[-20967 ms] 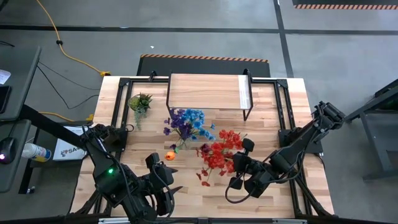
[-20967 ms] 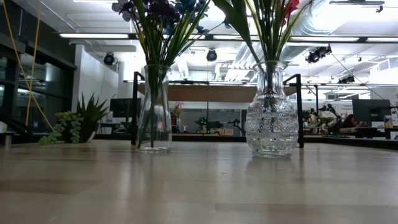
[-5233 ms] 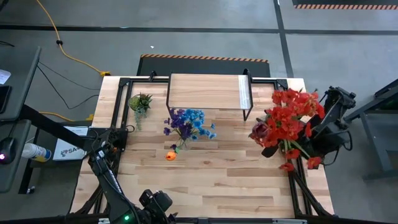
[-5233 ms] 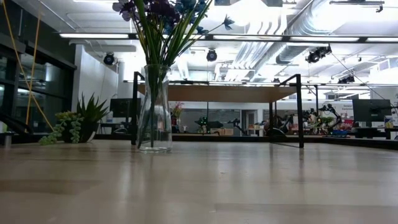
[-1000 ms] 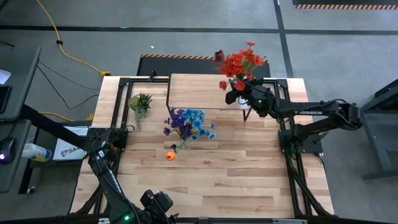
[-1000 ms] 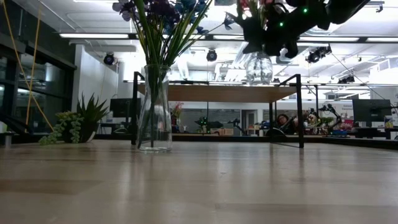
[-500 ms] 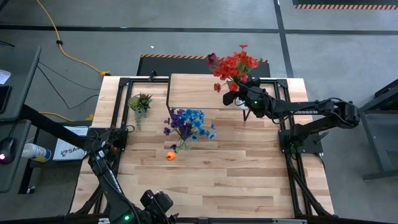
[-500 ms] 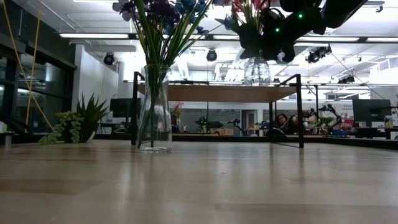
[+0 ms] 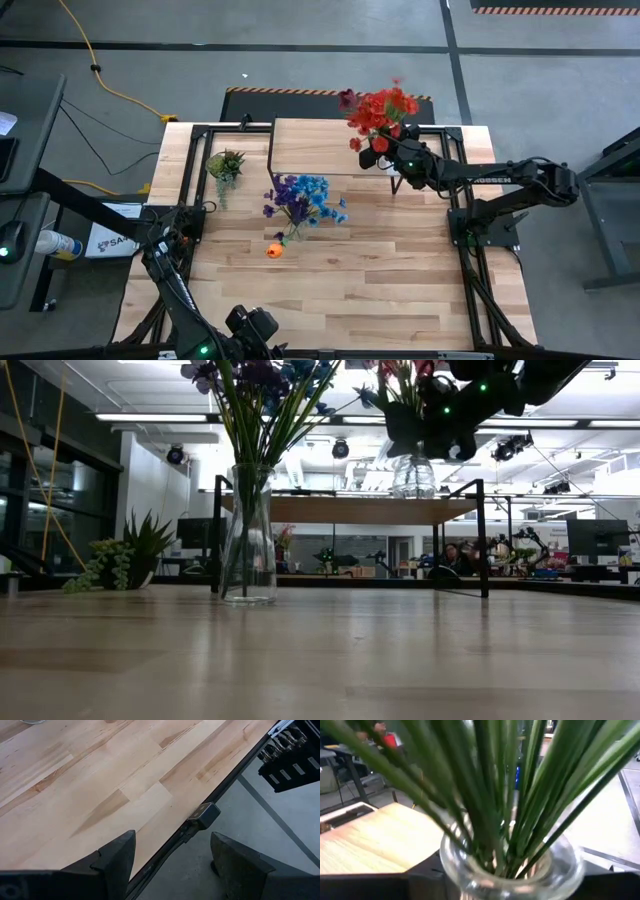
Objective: Pick and place flowers into a vace then onto a shelf
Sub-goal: Put the right transparent crystal vase with flowers on the shelf
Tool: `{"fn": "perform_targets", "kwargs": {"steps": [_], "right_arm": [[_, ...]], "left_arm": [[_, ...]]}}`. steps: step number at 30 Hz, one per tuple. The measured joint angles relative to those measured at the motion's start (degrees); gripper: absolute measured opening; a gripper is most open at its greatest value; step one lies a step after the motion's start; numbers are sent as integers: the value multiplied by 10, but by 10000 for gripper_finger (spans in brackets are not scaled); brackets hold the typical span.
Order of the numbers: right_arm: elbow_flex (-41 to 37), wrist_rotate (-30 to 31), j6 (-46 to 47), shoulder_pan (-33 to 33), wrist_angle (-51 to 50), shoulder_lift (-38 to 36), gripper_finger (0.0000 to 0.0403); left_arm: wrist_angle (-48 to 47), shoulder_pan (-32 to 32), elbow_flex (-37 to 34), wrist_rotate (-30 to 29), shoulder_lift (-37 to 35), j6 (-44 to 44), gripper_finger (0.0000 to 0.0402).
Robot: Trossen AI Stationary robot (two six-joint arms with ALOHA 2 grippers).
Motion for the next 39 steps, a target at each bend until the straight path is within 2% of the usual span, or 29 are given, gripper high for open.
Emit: {"fn": "perform_targets", "kwargs": {"steps": [3,7,18,27,39], "right_arm": [[0,-2,12,0,-10,0,210],[0,-2,14,0,-25,0,232],[0,-4,14,0,-32,0,235],[0,-38,9,0,-31,0,236],[0,-14,-4,0,-31,0,236]], "left_arm": [[0,0,0,0,0,0,291],[2,0,0,0,0,0,291],[2,0,0,0,0,0,291],[2,0,0,0,0,0,291],[2,0,0,0,0,0,291]]}}
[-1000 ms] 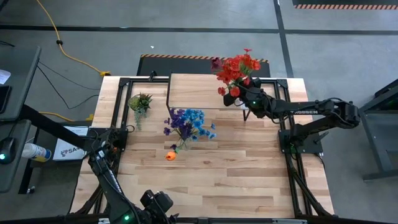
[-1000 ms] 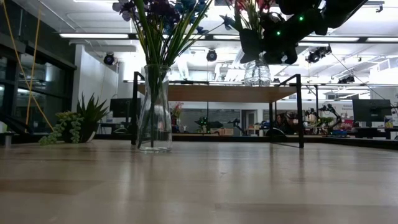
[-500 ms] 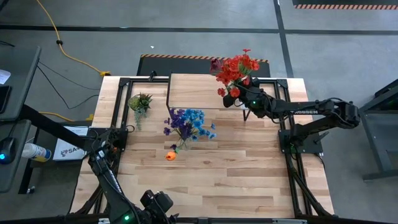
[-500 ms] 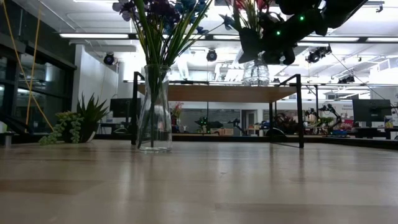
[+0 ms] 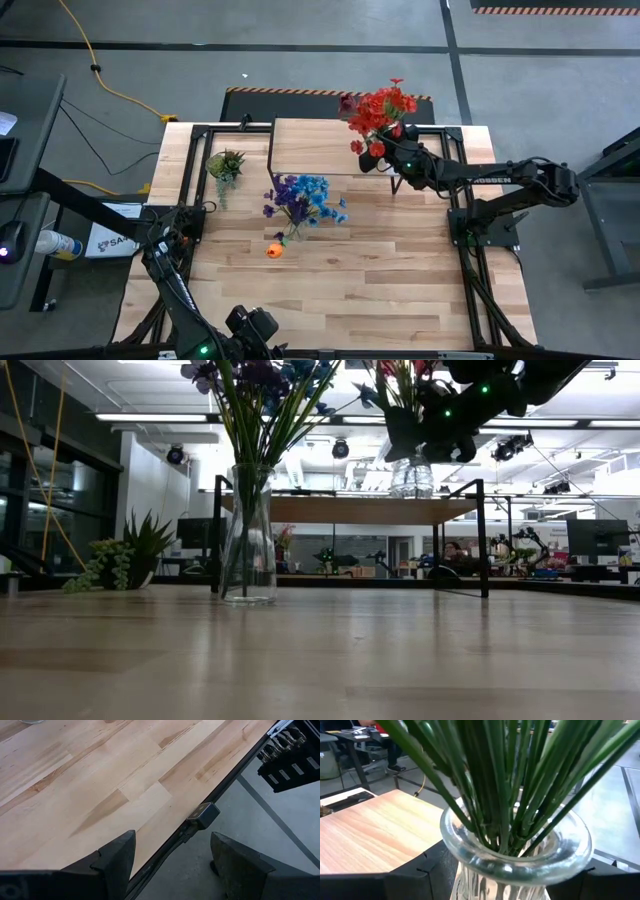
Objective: Pick and place flowers into a vace then onto a shelf
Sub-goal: Put the right transparent crystal vase with flowers on the shelf
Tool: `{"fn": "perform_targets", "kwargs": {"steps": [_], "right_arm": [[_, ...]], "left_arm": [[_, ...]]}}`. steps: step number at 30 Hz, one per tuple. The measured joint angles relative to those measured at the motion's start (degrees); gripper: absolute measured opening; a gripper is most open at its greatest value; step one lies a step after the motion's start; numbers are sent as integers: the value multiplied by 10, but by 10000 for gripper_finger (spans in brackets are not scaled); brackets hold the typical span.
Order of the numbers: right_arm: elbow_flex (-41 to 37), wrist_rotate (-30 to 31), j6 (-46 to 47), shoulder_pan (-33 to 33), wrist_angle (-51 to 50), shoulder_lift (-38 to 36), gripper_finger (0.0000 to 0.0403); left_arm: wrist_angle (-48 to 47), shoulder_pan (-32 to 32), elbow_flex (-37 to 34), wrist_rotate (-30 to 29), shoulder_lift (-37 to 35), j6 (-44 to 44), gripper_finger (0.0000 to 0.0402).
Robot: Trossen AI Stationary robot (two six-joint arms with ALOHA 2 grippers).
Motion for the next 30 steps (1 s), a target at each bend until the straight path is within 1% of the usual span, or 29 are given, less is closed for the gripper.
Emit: {"fn": "perform_targets", "kwargs": {"steps": [9,16,30], "right_arm": [[0,-1,-3,0,-1,0,236],[0,-37,-30,0,-6,0,237],[0,-38,-28,0,-9,0,243]], "left_arm": [[0,0,0,0,0,0,291],[0,0,0,0,0,0,291],[0,0,0,0,0,0,291]]}}
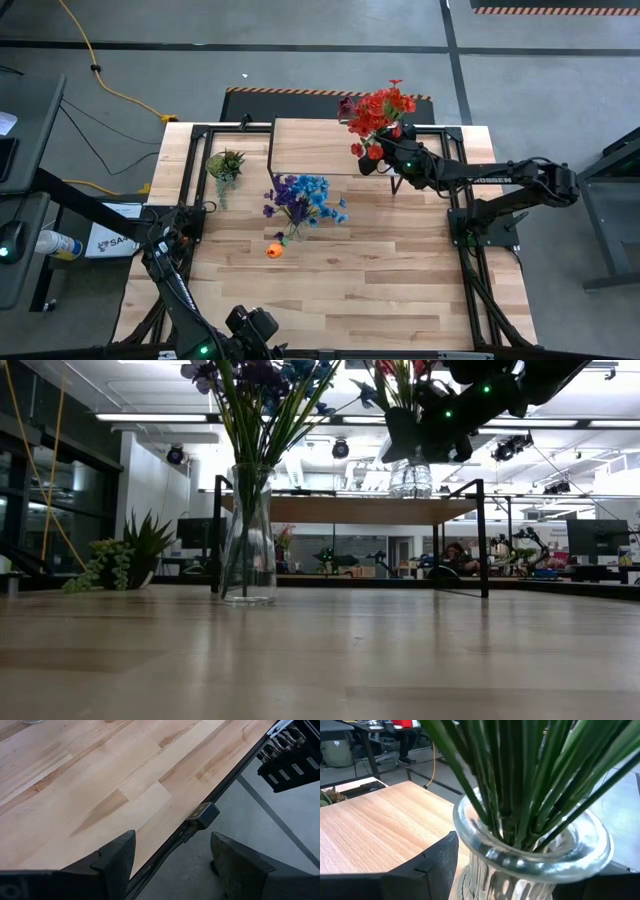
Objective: Pick and place flowers into a vace then onto a shelf
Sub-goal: Put the right transparent crystal vase with flowers on the shelf
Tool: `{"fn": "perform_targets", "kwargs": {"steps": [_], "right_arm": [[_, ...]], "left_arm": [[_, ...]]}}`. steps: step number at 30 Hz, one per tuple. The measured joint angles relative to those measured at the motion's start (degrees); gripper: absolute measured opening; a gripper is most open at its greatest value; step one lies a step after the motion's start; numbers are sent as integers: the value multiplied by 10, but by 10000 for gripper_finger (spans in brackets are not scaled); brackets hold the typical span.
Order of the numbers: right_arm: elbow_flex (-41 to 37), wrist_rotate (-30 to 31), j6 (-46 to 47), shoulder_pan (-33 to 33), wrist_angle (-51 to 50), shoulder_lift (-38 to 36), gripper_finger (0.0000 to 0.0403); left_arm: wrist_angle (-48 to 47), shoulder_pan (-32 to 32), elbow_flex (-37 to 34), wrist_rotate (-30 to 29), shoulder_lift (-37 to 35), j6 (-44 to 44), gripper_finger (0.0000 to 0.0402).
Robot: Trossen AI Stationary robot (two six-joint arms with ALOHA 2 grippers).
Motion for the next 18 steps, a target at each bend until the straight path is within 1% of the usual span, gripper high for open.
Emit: {"fn": "perform_targets", "kwargs": {"steps": [6,18], "right_arm": [[0,-5,0,0,-2,0,260],[0,-25,-2,0,-2,-1,310]], "left_arm": [[0,0,0,0,0,0,291],[0,0,0,0,0,0,291]]}}
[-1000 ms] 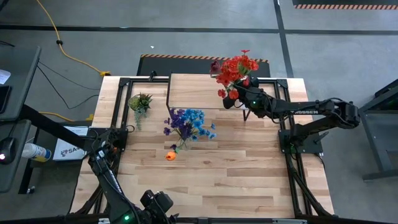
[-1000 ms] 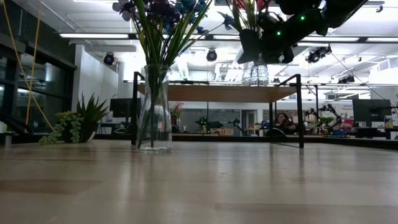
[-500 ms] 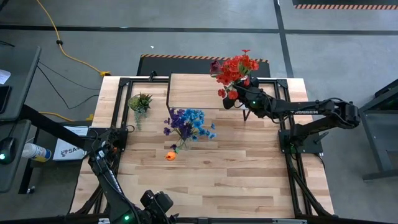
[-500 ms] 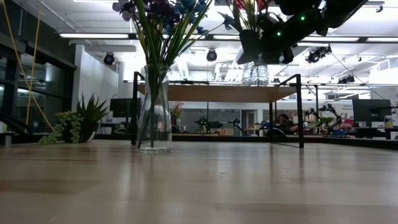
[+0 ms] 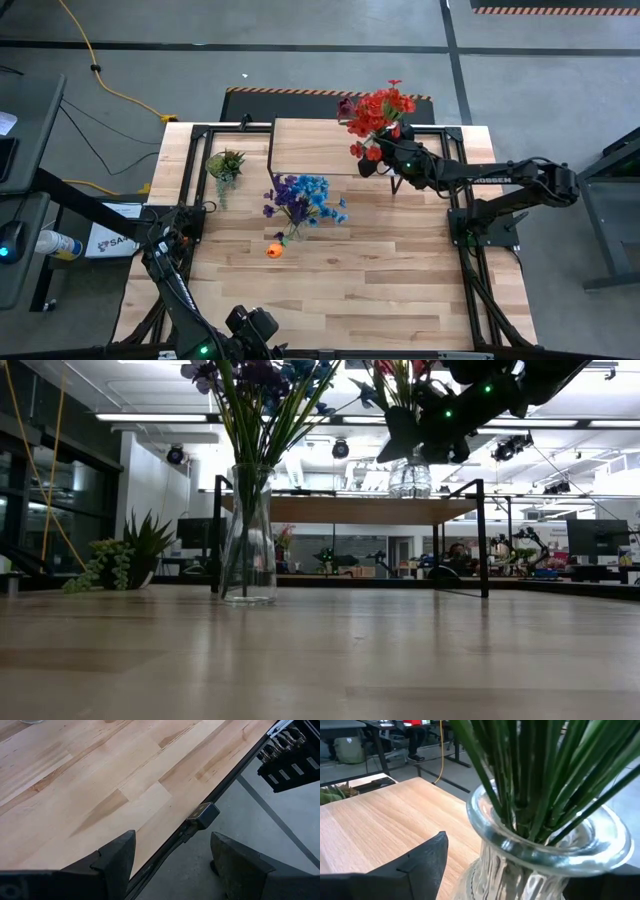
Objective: Pick and place flowers into a vace then onto a shelf
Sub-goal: Put the right transparent crystal vase with flowers on the shelf
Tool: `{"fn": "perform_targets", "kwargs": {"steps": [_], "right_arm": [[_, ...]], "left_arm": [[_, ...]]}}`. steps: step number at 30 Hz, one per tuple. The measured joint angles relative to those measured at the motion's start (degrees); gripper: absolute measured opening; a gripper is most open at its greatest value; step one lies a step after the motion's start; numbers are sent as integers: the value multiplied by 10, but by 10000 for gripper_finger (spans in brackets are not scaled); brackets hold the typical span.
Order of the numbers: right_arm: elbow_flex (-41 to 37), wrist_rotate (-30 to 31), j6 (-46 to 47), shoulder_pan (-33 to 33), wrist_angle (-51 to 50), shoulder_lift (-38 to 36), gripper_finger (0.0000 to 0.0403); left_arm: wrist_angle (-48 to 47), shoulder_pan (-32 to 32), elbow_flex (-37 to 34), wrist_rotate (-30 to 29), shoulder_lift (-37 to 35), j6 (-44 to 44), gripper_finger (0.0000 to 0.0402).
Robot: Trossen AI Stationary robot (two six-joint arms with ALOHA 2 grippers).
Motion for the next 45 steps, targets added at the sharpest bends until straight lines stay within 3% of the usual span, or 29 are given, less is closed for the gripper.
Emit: {"fn": "perform_targets", "kwargs": {"steps": [29,37,45], "right_arm": [[0,-3,-2,0,-26,-9,354],[46,-3,-31,0,-72,-9,353],[98,4,-7,0,-185,-9,353]], "left_arm": [[0,0,0,0,0,0,291],[0,0,0,0,0,0,291],[0,0,0,0,0,0,291]]}}
